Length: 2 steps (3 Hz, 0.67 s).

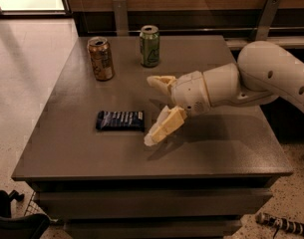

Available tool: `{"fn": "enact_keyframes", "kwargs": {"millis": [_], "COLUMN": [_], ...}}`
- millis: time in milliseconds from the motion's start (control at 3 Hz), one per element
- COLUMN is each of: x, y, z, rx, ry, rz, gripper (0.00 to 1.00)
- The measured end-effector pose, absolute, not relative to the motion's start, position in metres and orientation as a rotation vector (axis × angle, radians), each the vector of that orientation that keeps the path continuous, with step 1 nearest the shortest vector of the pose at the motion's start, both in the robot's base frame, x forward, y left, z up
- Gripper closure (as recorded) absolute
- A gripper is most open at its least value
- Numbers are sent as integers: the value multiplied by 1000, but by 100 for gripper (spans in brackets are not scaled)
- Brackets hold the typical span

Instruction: Pick rxbar blueberry

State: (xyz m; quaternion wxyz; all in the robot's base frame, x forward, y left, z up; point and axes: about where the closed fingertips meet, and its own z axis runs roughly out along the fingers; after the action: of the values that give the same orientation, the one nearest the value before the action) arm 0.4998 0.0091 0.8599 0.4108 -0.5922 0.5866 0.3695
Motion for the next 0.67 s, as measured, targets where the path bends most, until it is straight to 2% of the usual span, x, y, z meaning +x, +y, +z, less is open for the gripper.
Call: {"fn": "enact_keyframes", "kwargs": {"millis": [667], "x": [504], "y": [42], "z": [831], "rx": [-1430], "ry": [1496], "rz": [1033], "gripper": [0]}}
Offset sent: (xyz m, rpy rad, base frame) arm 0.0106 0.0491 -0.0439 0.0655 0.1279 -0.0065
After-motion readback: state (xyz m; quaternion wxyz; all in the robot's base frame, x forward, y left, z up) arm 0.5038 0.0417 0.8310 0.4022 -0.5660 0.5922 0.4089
